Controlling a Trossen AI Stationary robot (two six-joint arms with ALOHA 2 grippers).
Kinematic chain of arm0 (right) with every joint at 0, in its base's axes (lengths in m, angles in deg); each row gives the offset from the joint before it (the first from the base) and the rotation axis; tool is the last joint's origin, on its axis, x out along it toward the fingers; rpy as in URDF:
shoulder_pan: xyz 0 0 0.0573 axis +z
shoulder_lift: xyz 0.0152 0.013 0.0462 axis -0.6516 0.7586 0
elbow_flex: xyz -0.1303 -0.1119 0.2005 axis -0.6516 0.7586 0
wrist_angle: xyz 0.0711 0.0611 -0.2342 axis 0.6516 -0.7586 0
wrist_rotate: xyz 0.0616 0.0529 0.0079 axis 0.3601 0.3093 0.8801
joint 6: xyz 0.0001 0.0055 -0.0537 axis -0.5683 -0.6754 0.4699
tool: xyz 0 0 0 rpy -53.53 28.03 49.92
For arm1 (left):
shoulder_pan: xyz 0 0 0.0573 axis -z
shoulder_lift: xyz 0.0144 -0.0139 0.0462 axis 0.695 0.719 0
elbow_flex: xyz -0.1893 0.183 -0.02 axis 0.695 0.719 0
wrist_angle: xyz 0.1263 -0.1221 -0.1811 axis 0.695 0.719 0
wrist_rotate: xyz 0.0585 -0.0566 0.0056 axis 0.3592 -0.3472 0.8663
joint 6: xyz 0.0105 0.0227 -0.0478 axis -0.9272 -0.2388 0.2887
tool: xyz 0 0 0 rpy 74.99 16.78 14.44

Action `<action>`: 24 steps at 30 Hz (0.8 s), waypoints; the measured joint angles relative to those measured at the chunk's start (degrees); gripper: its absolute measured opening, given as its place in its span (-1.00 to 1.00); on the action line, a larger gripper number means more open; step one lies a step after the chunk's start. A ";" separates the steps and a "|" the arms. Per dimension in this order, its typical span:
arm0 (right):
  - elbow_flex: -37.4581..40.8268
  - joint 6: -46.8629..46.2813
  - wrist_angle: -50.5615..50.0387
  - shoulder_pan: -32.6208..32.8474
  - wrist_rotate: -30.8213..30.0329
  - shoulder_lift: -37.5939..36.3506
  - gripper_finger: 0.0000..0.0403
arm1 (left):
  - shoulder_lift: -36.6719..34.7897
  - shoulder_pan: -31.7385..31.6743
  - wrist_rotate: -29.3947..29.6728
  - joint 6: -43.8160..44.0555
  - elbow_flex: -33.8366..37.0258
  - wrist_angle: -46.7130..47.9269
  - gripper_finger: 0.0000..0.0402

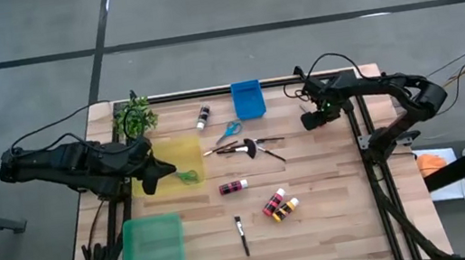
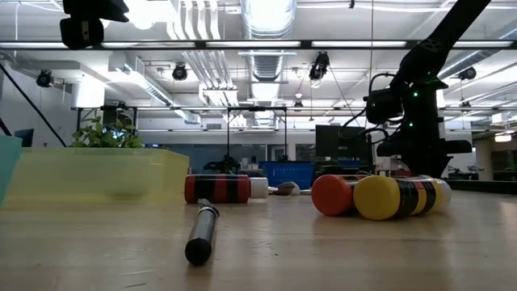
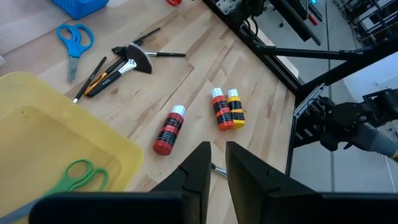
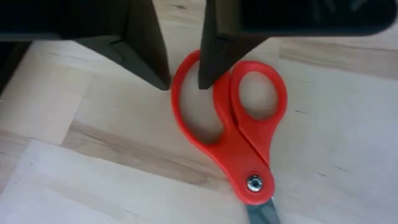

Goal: Pick & Place Paint Supplies
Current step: Put the red scissors into the yellow bin

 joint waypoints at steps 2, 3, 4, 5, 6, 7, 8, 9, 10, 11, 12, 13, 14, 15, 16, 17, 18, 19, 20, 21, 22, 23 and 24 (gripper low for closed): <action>0.26 0.00 0.53 0.02 0.21 -0.02 -0.79 | 0.00 0.00 0.00 -0.02 0.00 -0.02 -0.70; 0.26 0.01 0.69 0.01 0.31 -0.02 -0.86 | 0.00 0.00 0.00 0.00 0.02 -0.02 -0.70; 0.31 0.07 0.91 0.02 0.33 -0.02 -0.91 | 0.00 0.00 0.00 0.00 0.00 -0.02 -0.70; 0.35 0.06 1.05 0.02 0.33 -0.07 -0.92 | 0.00 0.00 0.00 0.00 0.00 -0.01 -0.70; 0.34 0.04 1.08 0.02 0.47 -0.32 -0.93 | 0.00 0.00 0.00 0.00 0.00 -0.01 -0.70; 0.26 0.04 1.06 0.00 0.57 -0.61 -0.93 | 0.00 0.00 0.00 0.00 0.00 0.00 -0.70; -0.01 0.06 1.00 0.02 0.65 -1.02 -0.93 | 0.00 0.00 0.00 0.00 0.00 0.00 -0.70; -0.12 0.10 1.01 0.02 0.88 -1.77 -0.94 | 0.00 0.00 0.00 0.00 0.00 -0.02 -0.70; -0.16 0.26 1.02 0.02 1.13 -2.60 -0.94 | 0.00 0.00 0.00 0.00 0.00 -0.02 -0.70; -0.12 0.25 1.16 0.02 1.52 -3.39 -0.94 | 0.00 0.00 0.00 0.00 0.00 -0.01 -0.70; -0.14 0.16 2.01 0.07 2.26 -4.44 -0.94 | 0.00 0.00 0.00 0.00 0.00 -0.02 -0.70; -0.34 0.06 2.58 0.17 2.85 -5.83 -0.94 | 0.00 0.00 0.00 0.00 0.02 -0.04 -0.70; -0.44 0.01 2.60 0.32 3.71 -7.24 -0.94 | 0.00 0.00 0.00 0.00 0.02 -0.12 -0.70; -0.41 0.02 2.34 0.40 4.73 -8.55 -0.94 | 0.00 0.00 0.00 0.00 0.02 -0.25 -0.70; -0.23 0.00 2.05 0.67 5.55 -9.64 -0.94 | 0.00 0.00 0.00 0.00 0.02 -0.37 -0.70; -0.13 -0.22 1.78 1.09 6.10 -10.93 -0.94 | 0.00 0.00 0.00 0.00 0.00 -0.41 -0.70; -0.13 -0.86 1.75 1.71 6.57 -12.37 -0.94 | 0.00 0.00 0.00 0.00 0.01 -0.44 -0.70; -0.17 -1.28 1.86 2.23 7.11 -13.97 -0.94 | 0.00 0.00 0.00 0.00 0.02 -0.44 -0.70; -0.20 -1.59 1.99 2.92 7.77 -15.50 -0.95 | 0.00 0.00 0.00 0.00 0.02 -0.43 -0.70; -0.20 -2.44 2.06 3.86 8.66 -16.88 -0.95 | -0.01 0.00 0.00 0.00 0.02 -0.44 -0.70; -0.20 -3.41 2.20 5.07 9.37 -18.22 -0.95 | 0.00 0.00 0.00 0.00 0.02 -0.44 -0.70; -0.20 -4.41 2.68 6.48 10.25 -19.53 -0.95 | 0.00 0.00 0.00 0.00 0.02 -0.44 -0.70; -0.20 -5.46 3.27 8.07 11.19 -20.77 -0.95 | -0.01 0.00 0.01 0.00 0.04 -0.44 -0.70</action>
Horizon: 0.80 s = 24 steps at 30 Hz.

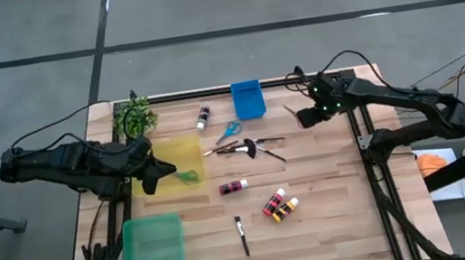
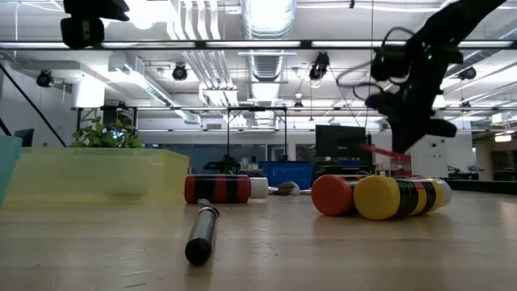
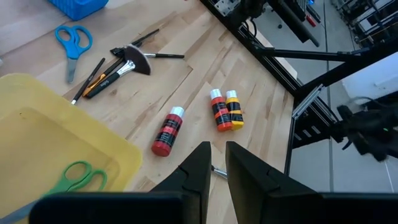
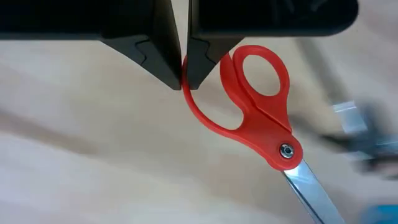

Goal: Pick & Place Paint Supplies
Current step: Put the red scissors into the yellow bin

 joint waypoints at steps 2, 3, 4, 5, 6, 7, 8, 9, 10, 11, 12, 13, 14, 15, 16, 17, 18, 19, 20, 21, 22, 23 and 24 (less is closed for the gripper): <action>-0.06 -2.25 1.45 3.90 1.73 -1.78 -0.95 | 0.01 0.00 0.39 -0.08 0.00 0.00 -0.70; -0.15 -3.75 2.27 6.19 2.23 -2.21 -0.95 | 0.01 0.00 1.07 -0.18 0.00 0.00 -0.70; -0.33 -4.99 3.04 8.53 2.26 -2.36 -0.95 | 0.01 0.00 1.93 -0.31 0.00 0.00 -0.70; -0.65 -6.45 3.77 10.91 2.27 -2.32 -0.95 | 0.01 0.00 3.09 -0.32 0.00 0.02 -0.70; -1.08 -7.88 5.05 13.20 2.30 -1.97 -0.95 | -0.01 0.00 4.55 -0.41 0.00 0.02 -0.70; -1.63 -9.13 6.98 15.61 2.40 -1.36 -0.95 | -0.04 0.00 6.12 -0.74 0.00 0.13 -0.70; -2.30 -10.15 9.26 17.70 2.40 -0.44 -0.95 | -0.04 0.00 7.52 -1.45 -0.04 0.44 -0.70; -3.05 -11.32 11.62 19.56 2.37 0.65 -0.95 | -0.04 0.00 8.63 -2.27 -0.04 0.53 -0.70; -3.97 -12.51 14.23 21.24 2.38 2.04 -0.95 | -0.04 0.00 9.44 -2.93 -0.04 0.55 -0.70; -5.24 -13.49 16.96 22.71 2.38 3.68 -0.95 | -0.04 0.00 10.05 -3.42 -0.04 0.74 -0.70; -6.88 -14.09 19.26 23.88 2.36 5.49 -0.95 | -0.04 -0.02 10.37 -3.83 -0.04 0.90 -0.70; -8.80 -14.25 20.97 24.83 2.35 7.58 -0.95 | -0.05 -0.02 10.43 -4.04 -0.04 0.92 -0.70; -11.12 -14.08 22.07 25.60 2.37 9.91 -0.95 | -0.12 -0.02 10.46 -4.32 -0.04 0.92 -0.70; -13.52 -13.11 22.85 26.23 2.34 12.37 -0.95 | -0.15 -0.02 10.46 -4.44 -0.04 0.97 -0.70; -16.16 -12.03 23.00 26.67 2.35 14.97 -0.95 | -0.17 -0.02 10.42 -4.44 -0.05 0.98 -0.70; -18.92 -10.92 22.97 26.97 2.46 17.71 -0.95 | -0.15 -0.02 10.26 -4.46 -0.07 1.04 -0.70; -21.92 -9.85 22.91 27.18 2.97 20.44 -0.95 | -0.15 -0.02 10.22 -4.54 -0.07 1.16 -0.70; -24.81 -8.65 22.97 27.18 3.87 23.05 -0.95 | -0.15 -0.02 10.20 -4.68 -0.07 1.33 -0.70; -27.75 -7.51 22.95 27.18 4.88 25.72 -0.95 | -0.15 -0.02 10.10 -4.85 -0.07 1.41 -0.70; -30.90 -6.44 22.91 27.18 5.68 28.43 -0.95 | -0.15 -0.02 10.07 -4.85 -0.07 1.54 -0.70; -33.81 -5.32 22.92 27.18 6.40 30.85 -0.95 | -0.15 -0.02 10.05 -4.85 -0.07 1.82 -0.70; -36.68 -4.16 22.53 27.14 7.05 33.30 -0.95 | -0.15 -0.02 9.98 -4.83 -0.07 2.34 -0.70; -39.38 -3.37 21.95 27.12 7.78 35.75 -0.95 | -0.15 -0.02 9.65 -4.84 -0.09 3.02 -0.70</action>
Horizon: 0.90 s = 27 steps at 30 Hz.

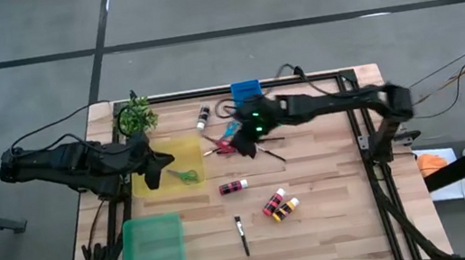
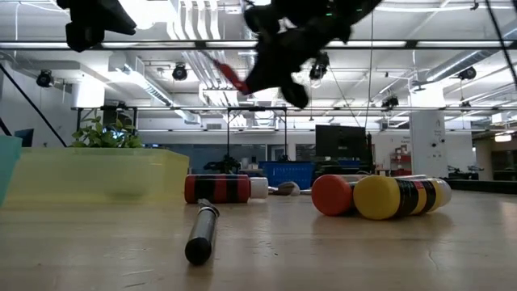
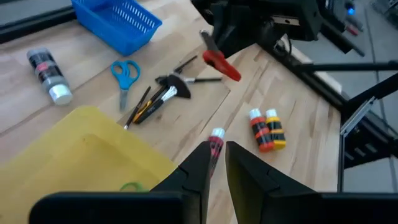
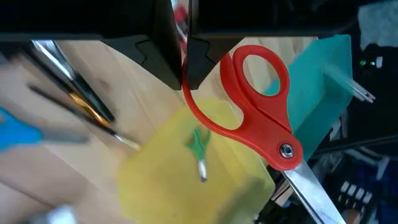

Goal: Pick & Place Paint Supplies
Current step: Put the red scissors into the yellow bin

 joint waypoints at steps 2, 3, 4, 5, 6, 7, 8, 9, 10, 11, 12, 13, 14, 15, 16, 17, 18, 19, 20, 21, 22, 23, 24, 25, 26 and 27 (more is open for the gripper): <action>-5.14 1.25 -0.95 -0.06 1.45 4.34 -0.95 | 0.00 0.00 -1.18 0.01 0.00 0.98 -0.70; -7.48 1.84 -1.49 -0.16 2.12 6.49 -0.95 | 0.00 0.00 -1.79 0.02 0.00 1.52 -0.70; -10.08 2.24 -1.66 -0.18 3.06 8.65 -0.95 | 0.00 0.00 -2.27 0.07 0.00 1.85 -0.70; -12.56 2.54 -1.65 -0.18 4.01 10.63 -0.95 | 0.00 0.00 -2.47 0.27 0.00 2.07 -0.70; -15.02 2.76 -1.88 -0.18 4.74 12.62 -0.95 | 0.00 0.02 -2.86 0.28 0.00 2.30 -0.70; -17.70 2.91 -2.54 -0.18 5.14 14.67 -0.95 | 0.00 0.02 -3.32 0.26 0.00 2.46 -0.70; -20.32 3.02 -3.26 -0.18 5.41 16.64 -0.95 | 0.00 0.02 -3.74 0.25 0.00 2.47 -0.70; -22.97 3.26 -4.15 -0.18 5.86 18.73 -0.95 | 0.00 0.02 -4.21 0.26 0.00 2.56 -0.70; -25.75 3.61 -5.21 -0.18 6.63 20.83 -0.95 | 0.00 0.04 -4.65 0.26 0.00 2.84 -0.70; -28.49 3.93 -6.23 -0.18 7.48 22.87 -0.95 | 0.00 0.07 -4.93 0.27 0.00 2.91 -0.70; -31.32 4.62 -7.66 -0.18 7.77 24.88 -0.95 | 0.00 0.07 -5.14 0.26 0.00 2.87 -0.70; -34.14 5.30 -9.44 -0.18 7.78 26.88 -0.95 | 0.00 0.07 -5.22 0.24 0.03 2.89 -0.70; -37.09 5.84 -11.23 -0.16 7.79 28.80 -0.95 | 0.00 0.07 -5.22 0.21 0.04 2.90 -0.70; -39.70 6.09 -12.71 -0.16 7.81 30.59 -0.95 | 0.00 0.07 -5.22 0.23 0.04 2.88 -0.70; -42.38 6.35 -14.64 -0.18 7.84 32.29 -0.95 | 0.00 0.07 -5.22 0.23 0.04 2.89 -0.70; -44.92 6.69 -16.63 -0.18 7.88 34.00 -0.95 | 0.00 0.07 -5.23 0.20 0.04 2.88 -0.70; -47.32 7.14 -18.10 -0.18 7.88 35.53 -0.95 | 0.00 0.07 -5.25 0.20 0.04 2.88 -0.70; -49.61 7.84 -19.88 -0.18 7.86 37.06 -0.95 | 0.00 0.07 -5.37 0.20 0.04 2.88 -0.70; -51.88 8.74 -21.47 -0.18 7.88 38.50 -0.95 | 0.00 0.07 -5.44 0.18 0.04 2.88 -0.70; -53.98 9.37 -22.80 -0.18 7.85 39.59 -0.95 | 0.00 0.07 -5.45 0.18 0.04 2.88 -0.70; -55.60 9.97 -24.12 -0.18 7.78 40.63 -0.95 | 0.00 0.07 -5.46 0.16 0.04 2.88 -0.70; -55.85 10.33 -23.97 -0.16 7.86 41.06 -0.95 | 0.00 0.07 -5.48 0.16 0.04 2.88 -0.70; -55.27 10.23 -23.04 -0.15 7.89 40.87 -0.95 | 0.00 0.07 -5.51 0.16 0.04 2.88 -0.70; -54.54 10.22 -23.36 -0.15 7.75 40.52 -0.95 | 0.00 0.07 -5.67 0.12 0.05 2.87 -0.70; -53.86 10.44 -23.87 -0.13 7.49 40.38 -0.95 | 0.00 0.07 -5.72 0.04 0.07 2.85 -0.70; -53.53 10.91 -23.67 -0.15 7.47 40.31 -0.95 | 0.00 0.07 -5.72 0.06 0.07 2.81 -0.70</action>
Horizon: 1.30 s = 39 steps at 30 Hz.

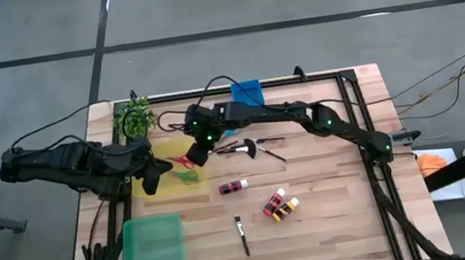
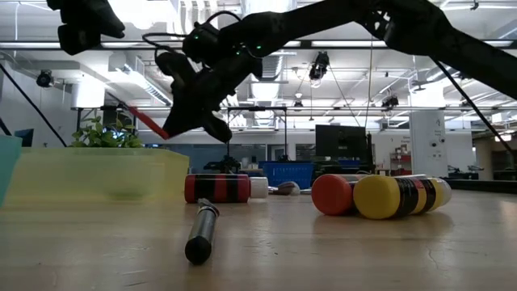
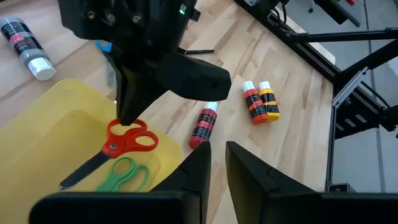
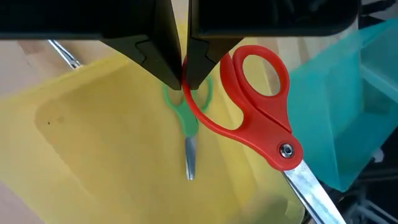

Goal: Pick & Place Paint Supplies
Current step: Put the red scissors into the yellow bin, then put the blue scissors into the yellow bin

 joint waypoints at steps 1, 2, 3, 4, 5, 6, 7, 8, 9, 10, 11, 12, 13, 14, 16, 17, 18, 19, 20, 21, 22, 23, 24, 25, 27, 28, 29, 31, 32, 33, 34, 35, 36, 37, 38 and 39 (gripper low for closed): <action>0.28 0.58 -0.05 0.00 -0.01 -0.06 -0.95 | 0.00 0.00 -0.02 0.02 0.00 0.01 -0.70; 0.58 1.04 -0.40 -0.02 -0.02 -0.21 -0.95 | 0.04 0.00 -0.07 0.04 0.02 0.01 -0.70; 0.74 1.16 -0.49 -0.02 -0.12 -0.37 -0.95 | 0.04 0.00 -0.05 0.06 0.02 -0.03 -0.70; 0.84 1.24 -0.17 -0.02 -0.41 -0.51 -0.95 | 0.04 0.00 -0.07 -0.01 0.02 -0.04 -0.70; 0.85 1.34 0.03 -0.01 -0.74 -0.71 -0.94 | 0.04 0.00 -0.04 -0.01 0.02 -0.05 -0.70; 0.80 1.47 0.03 0.00 -0.88 -0.85 -0.93 | 0.04 0.00 -0.04 -0.01 0.02 -0.12 -0.70; 0.62 1.66 0.08 -0.02 -0.89 -0.92 -0.90 | 0.04 0.00 -0.04 -0.02 0.02 -0.15 -0.70; 0.50 1.95 0.23 -0.02 -0.91 -1.00 -0.87 | 0.04 0.00 -0.04 -0.02 0.02 -0.13 -0.70; 0.39 2.26 0.11 -0.02 -0.93 -1.01 -0.82 | 0.04 0.00 -0.04 -0.01 0.02 -0.15 -0.70; 0.27 2.42 0.02 -0.02 -1.00 -1.01 -0.76 | 0.04 0.00 -0.02 -0.01 0.02 -0.15 -0.70; 0.19 2.52 0.04 -0.02 -1.06 -1.01 -0.70 | 0.04 0.00 0.00 -0.01 0.02 -0.15 -0.70; 0.17 2.52 0.02 -0.02 -1.06 -1.01 -0.63 | 0.04 0.00 0.03 -0.01 0.02 -0.15 -0.70; 0.11 2.53 0.05 -0.02 -1.06 -1.01 -0.57 | 0.04 0.00 0.04 -0.01 0.02 -0.14 -0.70; 0.08 2.64 0.13 -0.02 -1.05 -1.01 -0.50 | 0.04 0.00 0.04 -0.01 0.02 -0.15 -0.70; 0.08 2.83 0.05 -0.02 -1.02 -1.02 -0.39 | 0.04 0.00 0.07 -0.01 0.02 -0.15 -0.70; 0.08 3.01 -0.21 -0.02 -0.73 -1.08 -0.34 | 0.04 0.00 0.07 -0.01 0.02 -0.15 -0.70; 0.08 3.25 -0.71 -0.04 0.14 -1.16 -0.29 | 0.04 0.00 0.07 -0.01 0.02 -0.15 -0.70; 0.08 3.43 -1.76 -0.04 0.85 -1.49 -0.25 | 0.04 0.00 0.07 -0.01 0.02 -0.15 -0.70; 0.08 4.07 -3.79 -0.02 1.53 -1.94 -0.22 | 0.04 0.00 0.07 -0.01 0.02 -0.15 -0.70; 0.08 5.17 -5.98 0.16 1.64 -2.42 -0.19 | 0.04 0.00 0.07 -0.02 0.02 -0.15 -0.70; 0.08 6.44 -8.38 0.32 1.52 -3.18 -0.18 | 0.04 0.00 0.07 -0.03 0.02 -0.15 -0.70; 0.20 7.99 -11.25 0.60 0.90 -4.01 -0.16 | 0.04 0.00 0.07 -0.07 0.02 -0.14 -0.70; 0.53 9.50 -13.48 1.04 -0.57 -4.79 -0.16 | 0.04 0.00 0.07 -0.07 0.02 -0.13 -0.70; 0.92 10.99 -15.25 1.52 -2.25 -5.65 -0.16 | 0.04 0.00 0.07 -0.07 0.02 -0.17 -0.70; 2.50 13.85 -18.25 2.42 -4.95 -7.65 -0.15 | 0.04 0.00 0.06 -0.42 0.04 -0.15 -0.70; 3.77 14.92 -18.60 2.86 -5.53 -8.90 -0.15 | 0.04 0.00 0.07 -0.57 0.04 -0.19 -0.70; 5.30 15.85 -18.44 3.23 -5.88 -10.16 -0.15 | 0.04 0.00 0.05 -0.94 0.04 -0.17 -0.70; 8.95 17.02 -18.40 3.69 -7.60 -13.27 -0.15 | 0.08 0.00 0.05 -1.62 0.04 -0.48 -0.70; 10.88 17.72 -17.95 3.77 -9.57 -14.73 -0.15 | 0.09 0.00 0.05 -1.75 0.04 -0.61 -0.70; 12.81 18.07 -17.45 3.75 -11.77 -16.34 -0.15 | 0.11 0.00 0.07 -1.75 0.04 -0.59 -0.70; 14.72 18.34 -17.07 3.62 -14.12 -17.64 -0.15 | 0.11 0.00 0.07 -1.75 0.04 -0.67 -0.70; 16.29 18.38 -16.26 3.14 -15.80 -18.54 -0.15 | 0.11 0.00 0.07 -1.75 0.04 -0.79 -0.70; 17.49 18.39 -15.50 2.46 -16.51 -19.46 -0.15 | 0.11 0.00 0.09 -1.75 0.04 -0.85 -0.70; 18.50 18.58 -15.29 1.71 -16.78 -19.98 -0.15 | 0.11 0.00 0.07 -1.75 0.04 -0.87 -0.70; 19.09 18.58 -15.40 0.78 -16.74 -20.41 -0.15 | 0.11 0.00 0.09 -1.75 0.04 -1.15 -0.70; 19.55 18.58 -15.29 -0.26 -16.29 -20.87 -0.15 | 0.11 0.00 0.09 -1.75 0.04 -1.60 -0.70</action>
